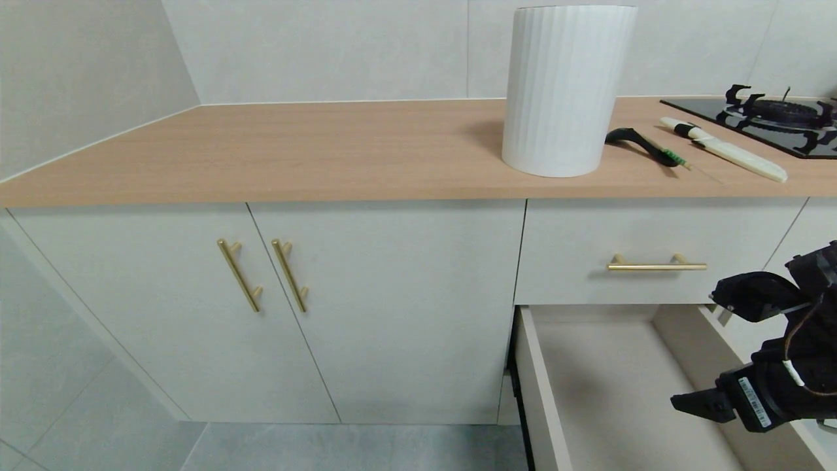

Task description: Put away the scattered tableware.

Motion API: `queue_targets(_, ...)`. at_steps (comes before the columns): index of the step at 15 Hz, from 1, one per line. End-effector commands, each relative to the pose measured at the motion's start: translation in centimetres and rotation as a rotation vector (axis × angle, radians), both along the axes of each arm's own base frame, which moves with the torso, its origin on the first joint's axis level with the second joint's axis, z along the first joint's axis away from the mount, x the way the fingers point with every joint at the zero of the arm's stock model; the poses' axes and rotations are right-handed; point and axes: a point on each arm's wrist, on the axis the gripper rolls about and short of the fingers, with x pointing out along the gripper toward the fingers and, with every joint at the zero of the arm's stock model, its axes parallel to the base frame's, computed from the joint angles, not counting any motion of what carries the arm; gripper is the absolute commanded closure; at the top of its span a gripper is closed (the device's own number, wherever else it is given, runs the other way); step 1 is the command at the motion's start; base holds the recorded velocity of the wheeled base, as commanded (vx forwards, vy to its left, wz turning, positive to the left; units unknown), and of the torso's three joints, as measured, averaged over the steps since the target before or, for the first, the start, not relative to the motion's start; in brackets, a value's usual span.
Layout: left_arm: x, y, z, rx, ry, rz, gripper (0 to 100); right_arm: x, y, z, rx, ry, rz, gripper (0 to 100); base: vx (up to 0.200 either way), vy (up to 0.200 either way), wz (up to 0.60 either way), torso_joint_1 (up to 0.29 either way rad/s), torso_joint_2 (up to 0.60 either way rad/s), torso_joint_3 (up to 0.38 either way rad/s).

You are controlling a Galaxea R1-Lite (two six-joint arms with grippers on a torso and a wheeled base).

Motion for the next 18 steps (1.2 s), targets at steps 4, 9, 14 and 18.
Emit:
queue_targets(4,0.0,0.0,0.0,0.0,0.001,0.001,0,0.0,0.0,0.1,0.001,-0.006,0.001,0,0.0,0.0,0.0,0.123,-0.5,-0.311)
queue_targets(9,0.0,0.0,0.0,0.0,0.001,0.001,0,0.1,0.0,-0.1,0.002,-0.009,-0.001,0,0.0,0.0,0.0,0.171,-0.47,-0.293)
queue_targets(14,0.0,0.0,0.0,0.0,0.001,0.001,0,0.4,0.1,-0.1,0.005,-0.021,-0.003,0,0.0,0.0,0.0,0.192,-0.48,-0.287)
queue_targets(18,0.0,0.0,0.0,0.0,0.001,0.001,0,1.0,-0.2,-0.6,0.01,-0.037,-0.023,0,0.0,0.0,0.0,0.139,-0.34,-0.189)
